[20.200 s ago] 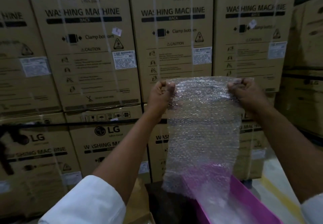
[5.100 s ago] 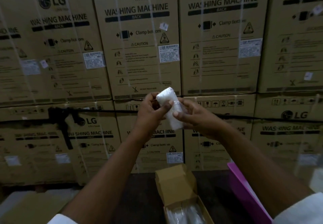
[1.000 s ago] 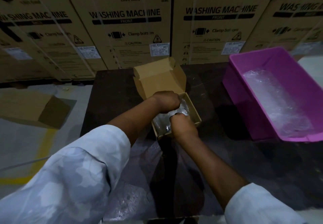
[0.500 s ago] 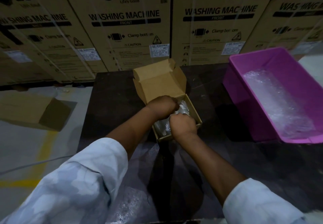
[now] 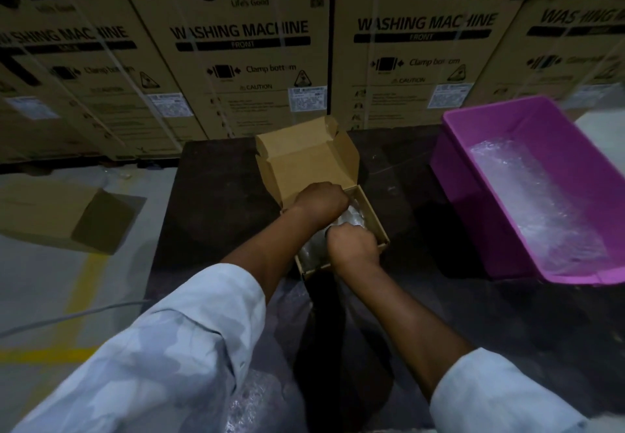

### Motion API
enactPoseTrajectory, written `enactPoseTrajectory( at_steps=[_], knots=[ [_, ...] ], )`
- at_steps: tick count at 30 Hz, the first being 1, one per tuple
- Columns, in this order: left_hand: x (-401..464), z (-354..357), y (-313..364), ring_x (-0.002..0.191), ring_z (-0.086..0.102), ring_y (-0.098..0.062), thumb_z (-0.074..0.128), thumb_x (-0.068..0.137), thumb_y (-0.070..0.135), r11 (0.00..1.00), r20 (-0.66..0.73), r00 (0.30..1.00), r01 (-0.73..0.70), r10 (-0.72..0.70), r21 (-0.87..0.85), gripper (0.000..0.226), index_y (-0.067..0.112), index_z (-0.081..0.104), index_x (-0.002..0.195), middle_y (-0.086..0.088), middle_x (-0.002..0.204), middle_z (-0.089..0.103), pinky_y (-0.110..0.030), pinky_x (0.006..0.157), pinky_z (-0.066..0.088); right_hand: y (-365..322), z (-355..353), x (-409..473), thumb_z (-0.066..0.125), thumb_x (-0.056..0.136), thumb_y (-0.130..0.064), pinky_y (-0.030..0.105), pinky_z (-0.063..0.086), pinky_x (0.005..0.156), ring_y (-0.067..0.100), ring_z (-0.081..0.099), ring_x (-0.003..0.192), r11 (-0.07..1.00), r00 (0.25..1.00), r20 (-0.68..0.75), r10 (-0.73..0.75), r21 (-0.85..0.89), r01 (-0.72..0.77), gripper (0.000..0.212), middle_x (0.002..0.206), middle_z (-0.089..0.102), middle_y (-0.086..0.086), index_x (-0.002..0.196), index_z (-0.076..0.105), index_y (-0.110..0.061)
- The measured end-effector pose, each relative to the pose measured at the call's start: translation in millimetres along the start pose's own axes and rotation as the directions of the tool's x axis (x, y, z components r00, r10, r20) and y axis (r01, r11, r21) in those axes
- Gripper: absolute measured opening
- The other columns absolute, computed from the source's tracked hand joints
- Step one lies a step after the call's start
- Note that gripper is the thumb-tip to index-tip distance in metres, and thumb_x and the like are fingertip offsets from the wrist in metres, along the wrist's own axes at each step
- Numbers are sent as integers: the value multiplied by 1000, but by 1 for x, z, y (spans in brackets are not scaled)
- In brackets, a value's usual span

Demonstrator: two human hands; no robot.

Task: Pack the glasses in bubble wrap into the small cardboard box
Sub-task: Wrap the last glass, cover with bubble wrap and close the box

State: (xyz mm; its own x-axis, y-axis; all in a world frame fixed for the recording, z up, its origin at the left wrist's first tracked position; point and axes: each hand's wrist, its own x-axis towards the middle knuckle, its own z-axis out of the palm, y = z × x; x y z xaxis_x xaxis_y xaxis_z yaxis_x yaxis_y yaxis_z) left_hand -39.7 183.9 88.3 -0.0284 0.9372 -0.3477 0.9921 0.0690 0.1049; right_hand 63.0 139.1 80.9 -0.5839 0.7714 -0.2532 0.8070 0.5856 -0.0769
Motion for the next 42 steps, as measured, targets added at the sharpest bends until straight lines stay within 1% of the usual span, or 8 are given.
enactPoseTrajectory(
  at_steps=[9, 13, 16, 19, 21, 27, 37, 42],
  knots=[
    [-11, 18, -21, 110, 58, -26, 57, 91, 16, 997, 1, 997, -74, 74, 22, 26, 15, 67, 115, -7, 119, 62, -30, 82, 45, 5, 4, -3, 44, 93, -9, 34, 49, 83, 25, 61, 108, 999, 999, 22, 24, 36, -25, 28, 116, 64, 8, 111, 64, -14],
    [-5, 21, -10, 117, 54, -28, 53, 95, 18, 999, 3, 999, -33, 33, 2, 29, 9, 60, 122, -13, 129, 56, -32, 94, 41, 6, -3, 1, 50, 91, -11, 35, 50, 83, 26, 62, 108, 997, 998, 54, 16, 72, -20, 25, 117, 62, 10, 113, 61, -11],
    [-10, 9, -20, 110, 56, -26, 57, 93, 19, 994, -105, 993, -62, 53, -86, 28, 17, 64, 119, -9, 124, 59, -33, 89, 45, 19, -10, 0, 55, 89, -20, 33, 50, 82, 29, 61, 105, 978, 997, 78, 5, 206, -21, 24, 112, 63, 10, 111, 64, -15],
    [-22, -9, -39, 103, 60, -23, 59, 89, 19, 975, -310, 950, -94, 27, -203, 25, 18, 68, 113, -5, 116, 64, -32, 86, 49, 47, -19, 1, 55, 86, -20, 32, 51, 79, 31, 64, 97, 941, 993, -73, 97, 330, -68, 24, 104, 66, 11, 106, 67, -17],
    [-30, -12, -47, 99, 62, -24, 59, 87, 19, 959, -396, 918, -107, -5, -261, 23, 15, 69, 108, -6, 110, 67, -33, 84, 50, 64, -20, 4, 57, 83, -18, 33, 50, 74, 34, 63, 92, 952, 981, -143, 132, 293, -85, 21, 99, 65, 15, 101, 66, -12],
    [-57, 23, -42, 99, 63, -32, 58, 89, 22, 982, -211, 977, -57, 18, -180, 23, 10, 67, 108, -14, 108, 66, -33, 81, 47, 70, -14, 1, 50, 87, -14, 39, 52, 85, 36, 64, 102, 938, 983, 29, 183, 293, -183, 23, 107, 65, 18, 107, 62, -11],
    [-47, 45, -58, 114, 59, -29, 58, 93, 21, 970, -218, 973, -122, 74, -211, 38, 18, 56, 131, -9, 127, 62, -33, 93, 47, 58, 3, -16, 42, 90, -9, 39, 51, 86, 35, 61, 104, 945, 975, -29, 220, 254, -206, 25, 110, 61, 16, 109, 58, -11],
    [-55, 54, -58, 127, 48, -29, 56, 94, 23, 965, -248, 965, -142, 85, -222, 46, 16, 49, 139, -10, 141, 51, -32, 106, 37, 53, 4, -22, 39, 92, -8, 38, 50, 84, 33, 60, 105, 954, 974, -43, 224, 213, -210, 27, 112, 57, 14, 112, 56, -11]
  ],
)
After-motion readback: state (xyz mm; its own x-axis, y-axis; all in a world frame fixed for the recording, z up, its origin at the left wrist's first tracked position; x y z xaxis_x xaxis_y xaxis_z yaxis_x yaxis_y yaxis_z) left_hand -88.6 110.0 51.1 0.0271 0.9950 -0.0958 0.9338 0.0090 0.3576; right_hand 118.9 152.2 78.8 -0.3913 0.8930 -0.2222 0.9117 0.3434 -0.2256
